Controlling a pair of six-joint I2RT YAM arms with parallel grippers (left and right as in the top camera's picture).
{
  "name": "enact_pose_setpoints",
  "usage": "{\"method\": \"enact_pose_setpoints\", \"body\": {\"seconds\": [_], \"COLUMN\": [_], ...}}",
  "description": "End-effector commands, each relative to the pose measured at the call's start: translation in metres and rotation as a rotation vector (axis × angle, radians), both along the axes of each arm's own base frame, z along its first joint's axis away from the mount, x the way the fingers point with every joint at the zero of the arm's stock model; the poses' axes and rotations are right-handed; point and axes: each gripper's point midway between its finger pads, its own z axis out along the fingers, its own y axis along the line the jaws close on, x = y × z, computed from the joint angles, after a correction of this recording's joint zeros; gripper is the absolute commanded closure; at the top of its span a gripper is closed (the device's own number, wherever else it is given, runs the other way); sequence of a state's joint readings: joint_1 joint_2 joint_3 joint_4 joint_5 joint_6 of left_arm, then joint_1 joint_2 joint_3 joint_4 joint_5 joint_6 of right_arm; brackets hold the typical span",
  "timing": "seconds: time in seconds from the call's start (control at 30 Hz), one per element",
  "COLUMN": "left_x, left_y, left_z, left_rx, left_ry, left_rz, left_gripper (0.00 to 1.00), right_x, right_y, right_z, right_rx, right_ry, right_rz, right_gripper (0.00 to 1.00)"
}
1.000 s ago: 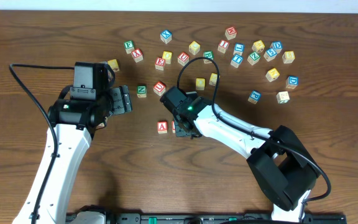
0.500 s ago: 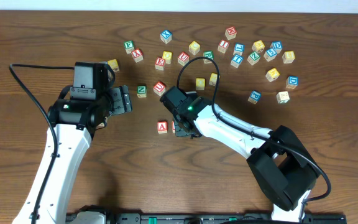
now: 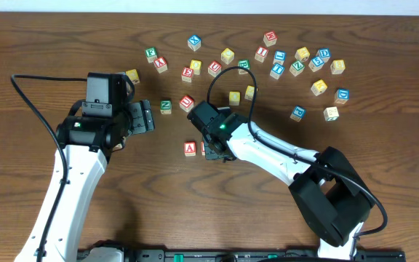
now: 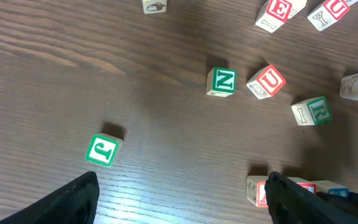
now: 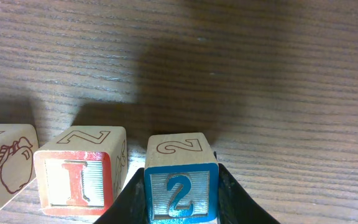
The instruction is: Spell out AI2
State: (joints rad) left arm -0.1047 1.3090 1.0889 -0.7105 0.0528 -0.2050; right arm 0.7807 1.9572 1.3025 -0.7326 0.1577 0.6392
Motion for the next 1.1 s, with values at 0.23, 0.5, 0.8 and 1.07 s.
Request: {"method": "enact_pose_setpoints", "body": {"seconds": [0.23,0.5,0.8,1.07], "left_x": [0.0032,0.0032,0.0032,0.0032], "left_y": [0.0036,0.0035,0.0035,0.0036], "left_z": [0.0046,0.0046,0.0046,0.0046], "left_rx": [0.016,0.016,0.016,0.016], "left_ry": [-0.011,-0.011,-0.011,-0.011], "left_rz": [0.001,0.000,0.000,0.001], "left_gripper": [0.16,0.16,0.16,0.16], "right_x": [0.0057,0.0057,0.0057,0.0062], "right_y": [0.0027,0.0026,0.0026,0.0020], "right_z": [0.0011,0.0011,0.0011,0.0012], "right_rx": [-0.010,-0.010,-0.011,-0.014], "right_ry": [-0.022,-0.022,-0.022,-0.025], "right_rz": [0.001,0.001,0.001,0.000], "right_gripper": [0.64,0.63,0.63,0.65]}}
